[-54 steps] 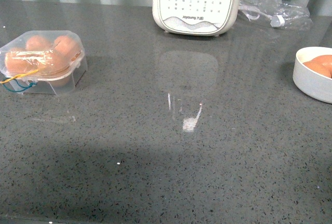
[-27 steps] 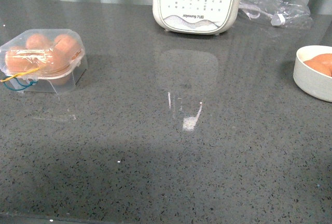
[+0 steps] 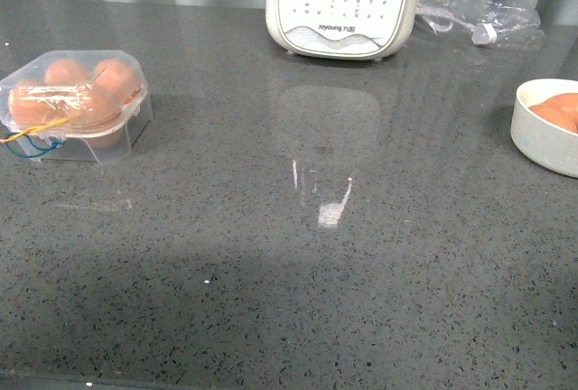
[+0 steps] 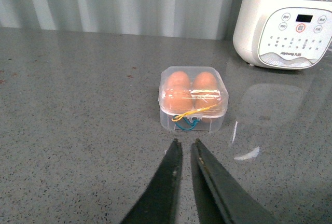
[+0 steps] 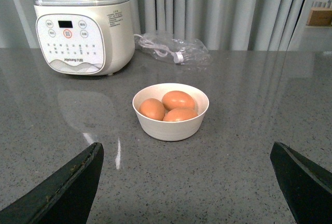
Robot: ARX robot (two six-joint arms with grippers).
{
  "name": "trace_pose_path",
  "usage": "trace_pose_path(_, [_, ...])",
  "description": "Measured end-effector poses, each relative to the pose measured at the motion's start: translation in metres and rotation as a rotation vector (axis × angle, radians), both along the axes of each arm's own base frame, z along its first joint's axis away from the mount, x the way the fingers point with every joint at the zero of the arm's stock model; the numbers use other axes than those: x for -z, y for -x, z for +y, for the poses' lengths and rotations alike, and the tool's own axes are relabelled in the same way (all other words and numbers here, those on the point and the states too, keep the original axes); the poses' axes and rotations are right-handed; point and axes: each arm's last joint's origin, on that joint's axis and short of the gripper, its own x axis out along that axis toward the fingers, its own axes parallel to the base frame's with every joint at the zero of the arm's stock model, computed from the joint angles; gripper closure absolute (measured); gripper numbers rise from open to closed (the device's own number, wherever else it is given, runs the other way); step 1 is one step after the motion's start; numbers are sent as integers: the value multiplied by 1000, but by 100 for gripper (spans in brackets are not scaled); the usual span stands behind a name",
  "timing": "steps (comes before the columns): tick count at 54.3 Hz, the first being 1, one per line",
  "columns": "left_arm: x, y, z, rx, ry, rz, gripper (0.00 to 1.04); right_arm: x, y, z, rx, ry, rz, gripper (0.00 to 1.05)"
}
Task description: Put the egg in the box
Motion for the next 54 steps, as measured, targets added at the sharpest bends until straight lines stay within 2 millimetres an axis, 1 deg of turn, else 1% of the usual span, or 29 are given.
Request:
trace_pose_path(3, [0,0,0,0,0,0,83,0,0,0,0,0,0,7])
trace_pose_path(4, [0,0,0,0,0,0,78,0,0,0,0,0,0,7])
trace_pose_path(7, [0,0,0,0,0,0,67,0,0,0,0,0,0,7])
trace_pose_path(15, [0,0,0,0,0,0,45,0,0,0,0,0,0,7])
trace_pose_path(16, [0,0,0,0,0,0,40,0,0,0,0,0,0,7])
trace_pose_path(18, [0,0,0,0,0,0,33,0,0,0,0,0,0,7])
trace_pose_path(22, [0,0,0,0,0,0,15,0,0,0,0,0,0,7])
trace_pose_path(23, [0,0,0,0,0,0,13,0,0,0,0,0,0,7])
trace_pose_path(25, [0,0,0,0,0,0,5,0,0,0,0,0,0,7])
trace_pose_path(29, [0,0,0,0,0,0,8,0,0,0,0,0,0,7])
trace_pose_path(54, [0,0,0,0,0,0,7,0,0,0,0,0,0,7])
